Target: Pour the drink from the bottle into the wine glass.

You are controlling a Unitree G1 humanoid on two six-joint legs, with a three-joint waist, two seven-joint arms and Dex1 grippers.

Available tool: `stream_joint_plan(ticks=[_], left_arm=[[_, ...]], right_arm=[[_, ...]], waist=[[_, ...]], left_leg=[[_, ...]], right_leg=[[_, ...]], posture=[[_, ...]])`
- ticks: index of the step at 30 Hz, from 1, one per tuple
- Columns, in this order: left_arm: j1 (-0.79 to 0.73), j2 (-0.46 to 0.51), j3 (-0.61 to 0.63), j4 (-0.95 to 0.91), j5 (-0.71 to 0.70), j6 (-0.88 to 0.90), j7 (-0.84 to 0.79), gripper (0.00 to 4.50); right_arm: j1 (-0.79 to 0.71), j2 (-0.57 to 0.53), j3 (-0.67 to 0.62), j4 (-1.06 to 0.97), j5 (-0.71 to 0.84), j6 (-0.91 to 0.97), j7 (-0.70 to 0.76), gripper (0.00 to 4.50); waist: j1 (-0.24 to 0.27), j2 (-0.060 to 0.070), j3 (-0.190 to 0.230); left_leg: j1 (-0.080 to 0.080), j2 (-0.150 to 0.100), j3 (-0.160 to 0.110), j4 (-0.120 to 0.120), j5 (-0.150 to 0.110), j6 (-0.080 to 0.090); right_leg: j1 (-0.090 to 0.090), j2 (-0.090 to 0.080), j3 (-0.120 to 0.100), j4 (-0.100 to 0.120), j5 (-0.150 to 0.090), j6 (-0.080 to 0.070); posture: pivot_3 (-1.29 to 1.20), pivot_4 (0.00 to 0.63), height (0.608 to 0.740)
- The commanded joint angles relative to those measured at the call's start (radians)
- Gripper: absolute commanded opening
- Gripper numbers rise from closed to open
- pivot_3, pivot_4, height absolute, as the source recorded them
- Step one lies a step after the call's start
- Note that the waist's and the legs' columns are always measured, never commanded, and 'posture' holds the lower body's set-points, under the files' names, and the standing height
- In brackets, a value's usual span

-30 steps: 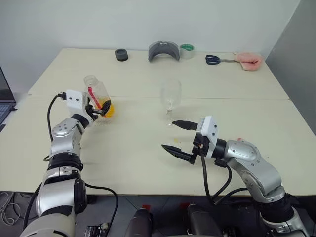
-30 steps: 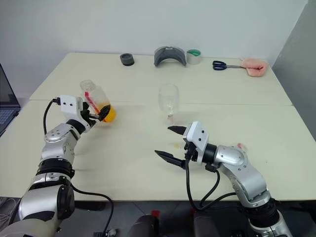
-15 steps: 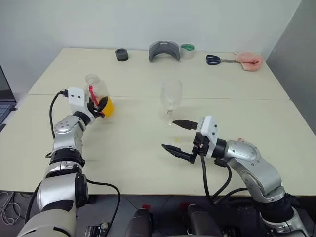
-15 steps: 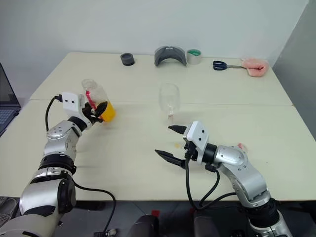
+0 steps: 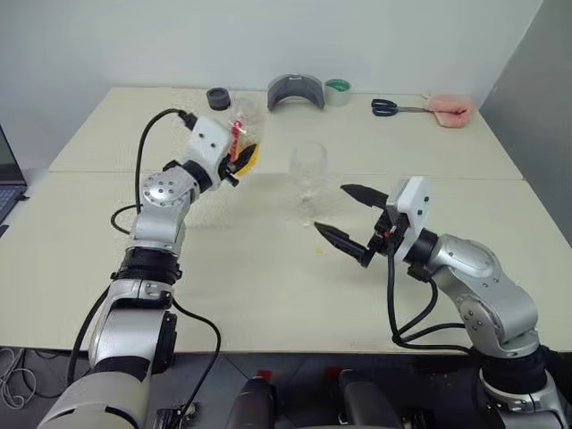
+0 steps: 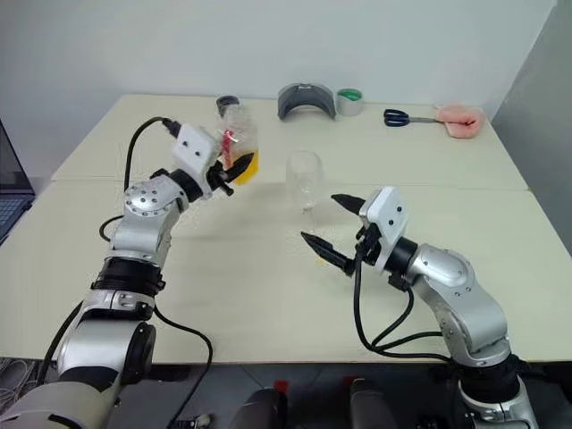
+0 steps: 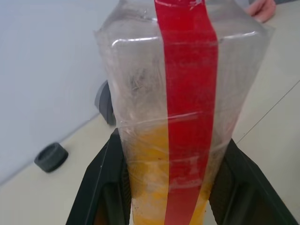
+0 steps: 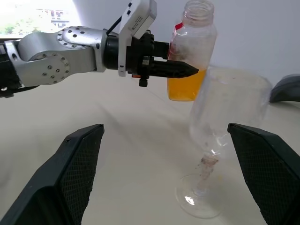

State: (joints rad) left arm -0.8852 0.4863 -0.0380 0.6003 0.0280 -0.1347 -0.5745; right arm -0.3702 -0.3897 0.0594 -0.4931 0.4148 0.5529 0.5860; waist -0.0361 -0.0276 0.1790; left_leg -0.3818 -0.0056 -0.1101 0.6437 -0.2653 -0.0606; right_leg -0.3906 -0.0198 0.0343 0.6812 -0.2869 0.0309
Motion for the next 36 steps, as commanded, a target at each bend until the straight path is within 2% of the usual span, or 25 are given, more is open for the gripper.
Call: stream_joint_plan(ticks=[1,6,16,29,36], left_arm=[[-0.086,0.015,-0.027,0.025,0.073,-0.109,0.046,1.69],[-0.144,0.020,-0.085,0.118,0.180,-0.252,0.114,1.69],[-0.231,0.047,-0.173,0.270,0.353,-0.467,0.242,1.69],[-0.325,0.106,-0.292,0.396,0.578,-0.592,0.467,1.69],[-0.354,0.114,-0.329,0.423,0.647,-0.609,0.572,1.69]], right_arm=[[-0.046,0.015,-0.034,0.027,-0.012,-0.009,-0.052,4.50],[-0.076,0.021,-0.048,0.062,-0.005,0.027,-0.096,4.50],[-0.069,-0.034,-0.049,0.091,-0.032,-0.088,-0.021,4.50],[-0.074,-0.052,-0.077,0.091,0.013,-0.095,0.035,4.50],[-0.074,-0.051,-0.075,0.089,0.017,-0.094,0.030,4.50]], waist=[[0.002,0.000,0.000],[0.004,0.000,0.000],[0.003,0.000,0.000],[0.004,0.000,0.000],[0.003,0.000,0.000]], left_leg=[[0.000,0.000,0.000,0.000,0.000,0.000],[-0.001,-0.001,0.001,0.000,0.000,0.000],[-0.003,-0.001,0.001,0.000,0.000,0.000],[-0.004,-0.001,0.002,0.000,0.000,0.000],[-0.004,-0.001,0.002,0.000,0.000,0.000]], right_leg=[[0.000,0.000,0.000,0.000,0.000,0.000],[0.000,-0.001,0.000,-0.001,0.000,0.000],[-0.003,-0.001,0.001,0.000,0.000,0.000],[-0.004,-0.001,0.001,0.001,0.000,0.000],[-0.005,-0.001,0.001,0.001,0.000,0.000]], posture=[[0.00,0.150,0.740],[0.00,0.150,0.740],[0.00,0.150,0.740],[0.00,0.150,0.740],[0.00,0.150,0.740]])
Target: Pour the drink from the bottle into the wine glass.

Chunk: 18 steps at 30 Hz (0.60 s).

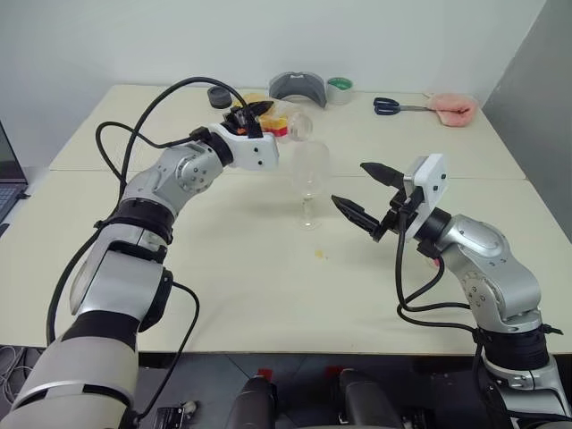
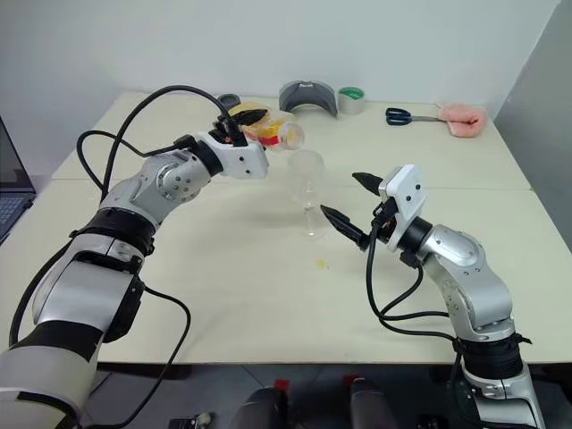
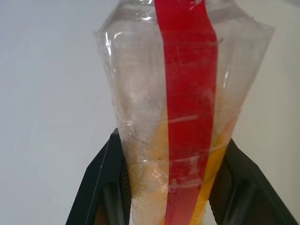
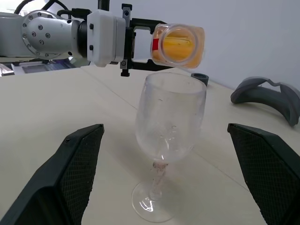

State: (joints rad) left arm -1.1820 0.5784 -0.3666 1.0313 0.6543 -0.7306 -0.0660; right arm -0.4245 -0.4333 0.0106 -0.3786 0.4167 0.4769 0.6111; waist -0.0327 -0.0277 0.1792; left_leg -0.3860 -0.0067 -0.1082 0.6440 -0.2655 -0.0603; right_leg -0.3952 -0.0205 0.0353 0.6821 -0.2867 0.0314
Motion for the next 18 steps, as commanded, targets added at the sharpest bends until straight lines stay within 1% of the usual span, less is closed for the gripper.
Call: stream_joint_plan(ticks=[1,9,18], left_arm=[[-0.062,0.024,-0.006,-0.005,0.031,-0.012,0.078,1.69],[-0.092,0.029,-0.035,0.026,0.081,-0.015,0.156,1.69],[-0.126,0.038,-0.060,0.052,0.106,-0.011,0.202,1.69]], right_arm=[[-0.020,-0.007,-0.026,-0.026,0.014,-0.018,0.003,4.50],[-0.014,-0.003,-0.022,-0.025,0.013,-0.020,0.002,4.50],[-0.002,-0.005,-0.013,-0.032,0.011,-0.016,0.005,4.50]], waist=[[0.000,0.000,0.000],[0.000,0.000,0.000],[0.000,0.000,0.000]], left_leg=[[0.000,0.000,0.000,0.000,0.000,0.000],[0.000,0.000,0.000,0.000,0.000,0.000],[0.000,0.000,0.000,0.000,0.000,0.000]], right_leg=[[0.000,0.000,0.000,0.000,0.000,0.000],[0.000,0.000,0.000,0.000,0.000,0.000],[0.000,0.000,0.000,0.000,0.000,0.000]], posture=[[0.00,0.150,0.740],[0.00,0.150,0.740],[0.00,0.150,0.740]])
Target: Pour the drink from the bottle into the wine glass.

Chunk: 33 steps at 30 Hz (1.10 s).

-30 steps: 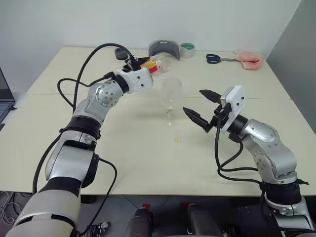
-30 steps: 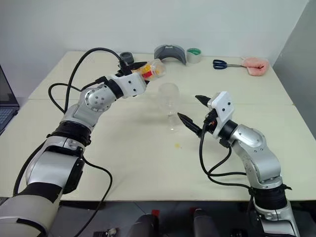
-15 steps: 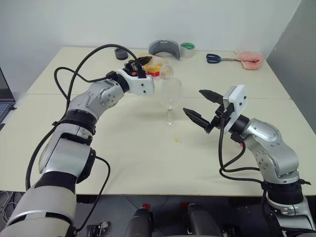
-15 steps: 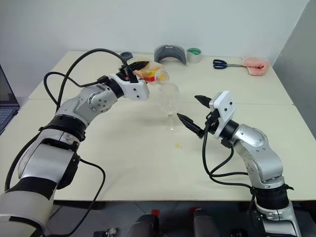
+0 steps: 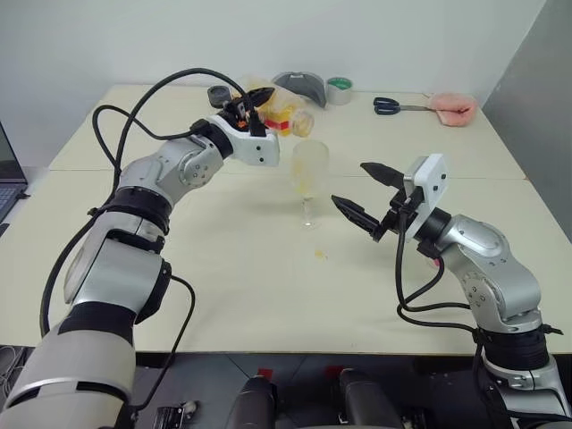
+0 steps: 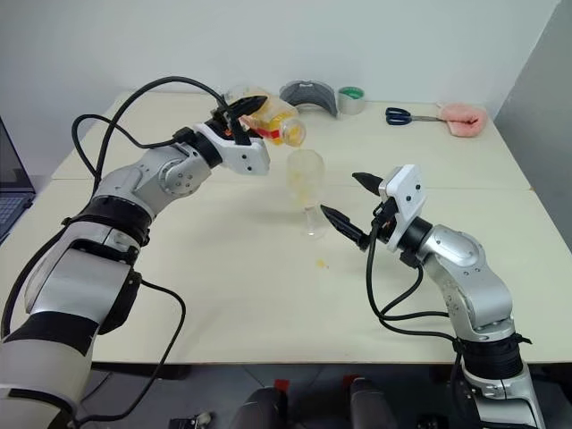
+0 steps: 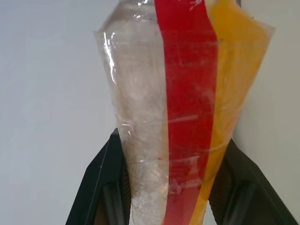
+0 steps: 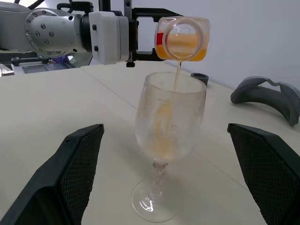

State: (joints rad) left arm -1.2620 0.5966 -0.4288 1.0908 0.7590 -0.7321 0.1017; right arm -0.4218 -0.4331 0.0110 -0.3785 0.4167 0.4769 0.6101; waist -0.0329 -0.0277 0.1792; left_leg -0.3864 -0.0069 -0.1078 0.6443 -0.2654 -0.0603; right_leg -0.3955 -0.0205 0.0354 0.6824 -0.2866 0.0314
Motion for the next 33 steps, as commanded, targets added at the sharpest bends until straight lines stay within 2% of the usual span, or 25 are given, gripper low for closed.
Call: stream_joint_plan(ticks=[1,33], left_arm=[[-0.049,0.020,0.000,-0.005,0.003,-0.010,0.037,1.69],[-0.112,0.028,-0.042,0.038,0.032,-0.016,0.088,1.69]], right_arm=[[-0.004,-0.005,-0.013,-0.033,0.011,-0.016,0.006,4.50],[0.031,0.067,0.027,-0.061,-0.001,-0.027,-0.041,4.50]], waist=[[0.000,0.000,0.000],[0.000,0.000,0.000]], left_leg=[[0.000,0.000,0.000,0.000,0.000,0.000],[0.000,0.000,0.001,0.001,0.000,0.000]], right_leg=[[0.000,0.000,0.000,0.000,0.000,0.000],[-0.001,0.000,0.000,0.002,0.000,0.000]], posture=[[0.00,0.150,0.740],[0.00,0.150,0.740]])
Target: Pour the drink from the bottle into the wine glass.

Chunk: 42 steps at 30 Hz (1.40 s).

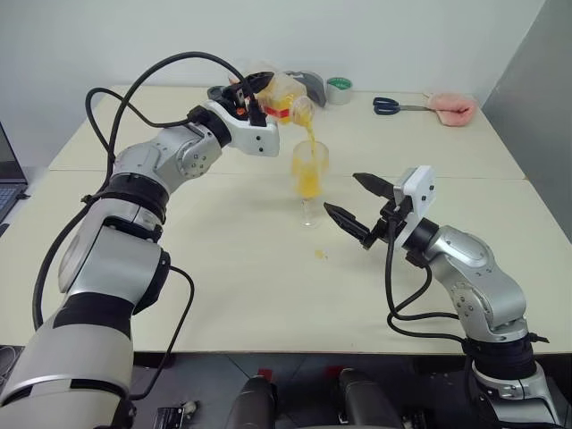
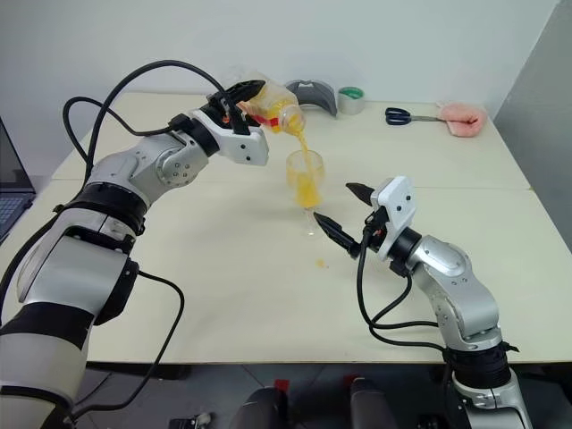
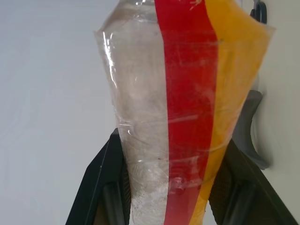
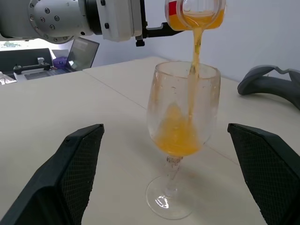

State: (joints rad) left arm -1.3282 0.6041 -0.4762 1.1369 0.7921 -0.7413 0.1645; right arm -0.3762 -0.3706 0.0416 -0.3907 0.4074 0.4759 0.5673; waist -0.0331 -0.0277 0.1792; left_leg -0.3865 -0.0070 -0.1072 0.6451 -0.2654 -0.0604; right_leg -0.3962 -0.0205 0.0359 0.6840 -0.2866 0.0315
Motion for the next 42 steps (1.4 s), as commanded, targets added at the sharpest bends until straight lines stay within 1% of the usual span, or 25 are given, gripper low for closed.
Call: stream_joint_plan(ticks=[1,20,22,24,26,42], left_arm=[[-0.047,0.022,0.005,-0.008,0.000,-0.007,0.026,1.69],[-0.065,0.034,-0.019,0.013,0.026,-0.014,0.063,1.69],[-0.067,0.034,-0.023,0.016,0.031,-0.014,0.070,1.69],[-0.069,0.035,-0.026,0.018,0.035,-0.015,0.076,1.69],[-0.073,0.035,-0.028,0.020,0.039,-0.015,0.081,1.69],[-0.075,0.028,-0.035,0.031,0.046,-0.016,0.100,1.69]], right_arm=[[-0.015,0.005,-0.003,-0.049,0.008,-0.026,0.002,4.50],[-0.016,0.004,0.011,-0.049,0.004,-0.026,0.006,4.50],[-0.017,0.004,0.013,-0.048,0.005,-0.027,0.006,4.50],[-0.017,0.004,0.015,-0.048,0.004,-0.028,0.005,4.50],[-0.015,0.005,0.018,-0.049,0.004,-0.027,0.004,4.50],[-0.011,0.007,0.021,-0.055,0.005,-0.022,0.001,4.50]], waist=[[0.000,0.000,0.000],[0.000,0.000,0.000],[0.000,0.000,0.000],[-0.001,0.000,0.000],[-0.001,0.000,0.000],[-0.001,0.000,0.000]], left_leg=[[0.000,0.000,0.000,0.000,0.000,0.000],[0.000,0.000,0.002,0.001,0.000,0.000],[-0.001,0.000,0.002,0.001,0.000,0.000],[-0.006,0.000,0.002,0.003,0.000,0.000],[-0.007,0.000,0.003,0.003,0.000,0.000],[-0.007,-0.001,0.002,0.004,0.000,0.000]], right_leg=[[0.000,0.000,0.000,0.000,0.000,0.000],[-0.003,0.000,0.002,0.004,0.000,0.000],[-0.005,0.000,0.003,0.006,0.000,0.000],[-0.010,0.000,0.003,0.008,0.000,0.000],[-0.010,0.000,0.003,0.009,0.000,0.000],[-0.011,0.000,0.003,0.010,0.000,0.000]], posture=[[0.00,0.150,0.740],[0.00,0.150,0.740],[0.00,0.150,0.740],[0.00,0.150,0.740],[0.00,0.150,0.740],[0.00,0.150,0.740]])
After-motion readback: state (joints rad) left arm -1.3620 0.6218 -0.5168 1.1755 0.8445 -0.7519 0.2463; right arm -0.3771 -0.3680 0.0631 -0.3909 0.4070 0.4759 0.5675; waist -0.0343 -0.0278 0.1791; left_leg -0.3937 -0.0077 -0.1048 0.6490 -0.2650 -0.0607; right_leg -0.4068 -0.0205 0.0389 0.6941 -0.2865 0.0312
